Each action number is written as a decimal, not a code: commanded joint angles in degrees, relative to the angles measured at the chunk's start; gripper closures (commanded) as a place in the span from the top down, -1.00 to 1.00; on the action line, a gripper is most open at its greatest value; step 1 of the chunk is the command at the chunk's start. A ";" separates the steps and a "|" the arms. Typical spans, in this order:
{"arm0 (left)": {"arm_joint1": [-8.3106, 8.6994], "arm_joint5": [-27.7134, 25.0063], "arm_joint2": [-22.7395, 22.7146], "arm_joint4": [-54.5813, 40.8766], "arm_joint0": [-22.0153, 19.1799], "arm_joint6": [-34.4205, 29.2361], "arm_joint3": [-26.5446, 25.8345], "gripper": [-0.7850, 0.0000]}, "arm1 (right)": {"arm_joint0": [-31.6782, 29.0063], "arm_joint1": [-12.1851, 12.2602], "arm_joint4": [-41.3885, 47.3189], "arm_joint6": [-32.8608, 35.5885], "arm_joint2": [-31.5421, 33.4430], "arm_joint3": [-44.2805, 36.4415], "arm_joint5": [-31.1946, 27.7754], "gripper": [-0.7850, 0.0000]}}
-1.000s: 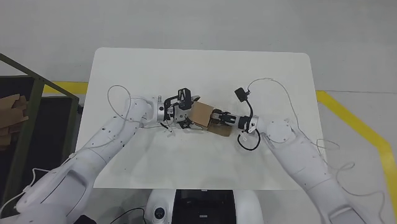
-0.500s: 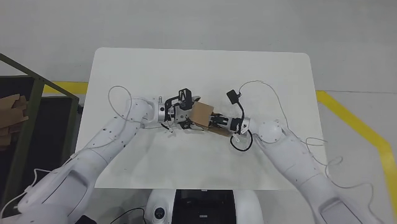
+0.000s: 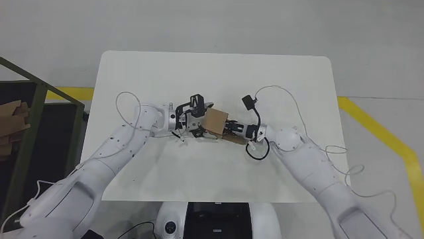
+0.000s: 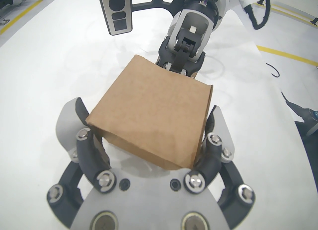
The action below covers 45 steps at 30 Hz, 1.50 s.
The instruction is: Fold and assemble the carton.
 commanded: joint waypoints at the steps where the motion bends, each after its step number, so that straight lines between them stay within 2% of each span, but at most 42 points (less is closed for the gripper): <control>1: 0.01 0.05 -0.15 0.02 0.03 0.02 -0.04 1.00 | -0.07 0.22 -0.65 0.10 0.50 -0.26 0.09 -1.00; 18: 0.42 -0.10 -1.82 0.30 0.96 -0.52 -1.18 1.00 | -5.96 4.25 -6.05 1.67 9.58 -9.05 3.23 -1.00; 23: 0.51 -0.10 -2.21 0.48 1.24 -0.60 -1.51 1.00 | -9.24 6.08 -10.37 1.82 13.88 -15.59 6.22 -1.00; 28: 0.56 -0.14 -2.47 0.60 1.45 -0.65 -1.70 1.00 | -13.85 8.03 -17.31 2.87 18.41 -24.84 12.63 -1.00; 29: 0.56 -0.25 -2.49 0.65 1.46 -0.69 -1.74 1.00 | -14.82 8.35 -18.29 3.55 19.08 -26.76 14.24 -0.68; 30: 0.56 -0.34 -2.52 0.66 1.47 -0.66 -1.75 1.00 | -15.79 8.62 -18.80 4.24 19.73 -28.45 15.52 -0.45; 32: 0.55 -0.38 -2.58 0.71 1.46 -0.65 -1.72 1.00 | -17.51 9.09 -19.30 5.35 20.97 -30.99 16.89 -0.50; 36: 0.46 -0.11 -2.67 0.71 1.39 -0.62 -1.44 1.00 | -20.07 9.68 -18.74 6.18 22.80 -32.98 17.87 -0.05; 38: 0.41 -0.13 -2.66 0.64 1.36 -0.66 -1.28 1.00 | -20.65 9.85 -18.87 6.32 23.19 -32.99 18.22 0.58; 40: 0.36 -0.23 -2.65 0.62 1.32 -0.57 -1.22 1.00 | -20.80 9.92 -18.85 6.41 23.14 -32.53 18.17 0.60; 45: 0.32 -0.12 -2.77 0.83 1.35 -0.33 -1.23 1.00 | -20.24 9.83 -18.85 5.68 22.17 -30.95 17.31 0.49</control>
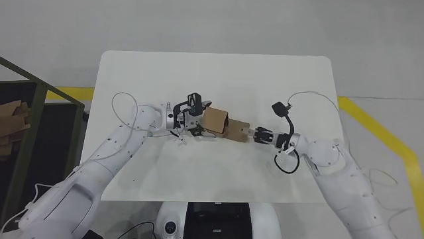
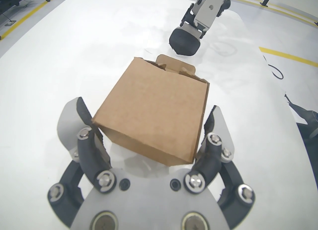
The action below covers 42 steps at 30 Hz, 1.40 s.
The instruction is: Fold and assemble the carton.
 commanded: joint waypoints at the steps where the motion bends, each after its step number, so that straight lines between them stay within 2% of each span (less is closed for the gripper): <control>1: 0.01 0.04 -0.09 0.04 0.05 0.11 -0.03 1.00 | 0.28 -0.07 0.67 -0.19 -0.32 0.76 -0.55 0.47; 8: 0.07 -0.03 -0.42 0.23 0.25 -0.03 -0.52 1.00 | 1.79 -0.41 3.87 -0.28 -1.69 3.75 -3.87 0.36; 19: 0.12 -0.10 -0.88 0.25 0.64 -0.52 -1.21 1.00 | 4.13 -0.82 4.93 -0.06 -4.05 6.91 -3.99 0.49; 29: 0.22 0.00 -1.42 0.35 0.98 -0.54 -1.82 1.00 | 6.16 -1.67 13.59 2.13 -6.23 11.18 -9.56 0.12; 38: 0.27 -0.25 -1.76 0.37 1.16 -0.13 -1.71 1.00 | 7.42 -1.95 13.76 1.75 -7.59 12.60 -9.13 0.24; 42: 0.34 -0.26 -1.98 0.58 1.26 0.23 -1.60 1.00 | 7.23 -2.23 18.12 2.96 -8.09 12.97 -11.43 0.22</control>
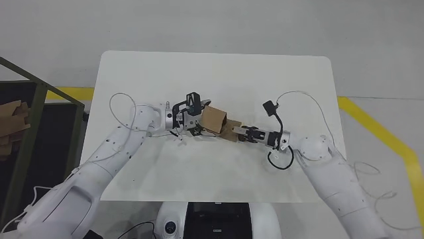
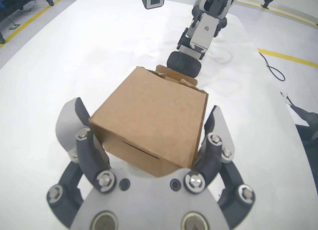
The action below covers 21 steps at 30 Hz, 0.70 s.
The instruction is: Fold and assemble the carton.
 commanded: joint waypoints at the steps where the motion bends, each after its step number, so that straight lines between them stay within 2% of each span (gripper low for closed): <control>1: 0.02 0.02 -0.06 0.12 0.06 0.15 0.02 1.00 | 0.27 -0.07 1.39 0.75 -0.16 0.80 -0.76 0.21; 6: 0.06 -0.08 -0.18 0.38 0.14 0.57 0.10 1.00 | 0.93 -0.50 5.14 2.17 -1.18 1.87 -3.56 0.15; 8: 0.07 -0.04 -0.22 0.47 0.18 0.73 0.16 1.00 | 1.35 -0.63 5.35 2.20 -1.59 2.25 -3.74 0.19; 14: 0.12 -0.09 -0.48 0.58 0.21 1.11 0.61 1.00 | 2.23 -0.55 2.73 0.40 -1.44 1.40 -3.83 0.19; 18: 0.34 -0.04 -1.16 0.51 0.32 1.66 0.98 1.00 | 0.54 0.72 -4.71 -1.37 1.58 -4.11 -0.52 0.11; 21: 0.49 -0.08 -1.50 0.68 0.52 1.75 0.87 1.00 | -2.32 2.08 -13.32 -1.29 4.45 -11.73 6.16 0.07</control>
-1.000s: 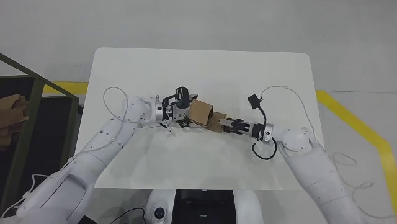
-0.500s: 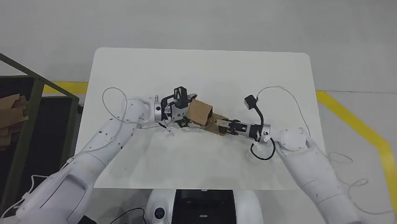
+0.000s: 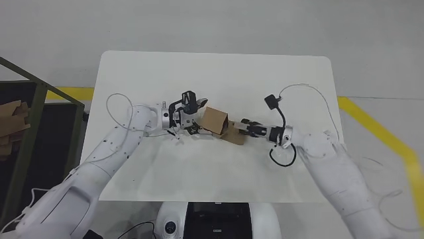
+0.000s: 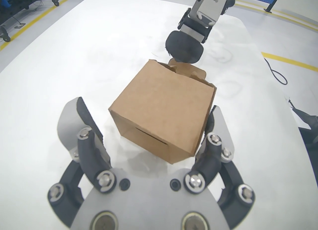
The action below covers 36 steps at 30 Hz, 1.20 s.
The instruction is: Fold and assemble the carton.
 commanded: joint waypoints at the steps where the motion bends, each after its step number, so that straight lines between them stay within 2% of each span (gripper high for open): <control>1: 0.07 -0.03 -0.13 0.13 0.13 0.01 -0.10 1.00 | -2.06 0.77 -6.31 0.05 1.62 -5.44 5.36 0.02; 5: 0.05 -0.06 -0.11 -0.01 0.33 0.02 -0.30 1.00 | -6.06 1.77 -13.67 1.55 3.04 -13.59 13.92 -0.02; 12: 0.00 -0.17 -0.14 -0.16 0.36 -0.03 -0.38 1.00 | -7.40 1.97 -18.78 1.12 1.70 -15.79 19.71 -0.05; 28: 0.21 -0.27 -0.63 0.15 0.85 0.45 -0.70 1.00 | -3.10 1.03 -15.14 0.44 -1.98 -7.51 18.44 -0.25; 35: 0.24 -0.42 -0.75 0.15 0.88 0.50 -0.80 1.00 | -1.44 0.63 -14.14 0.45 -3.43 -5.04 18.49 -0.51; 36: 0.24 -0.45 -0.77 0.16 0.87 0.51 -0.79 1.00 | -1.23 0.58 -14.09 0.49 -3.65 -4.90 18.49 -0.65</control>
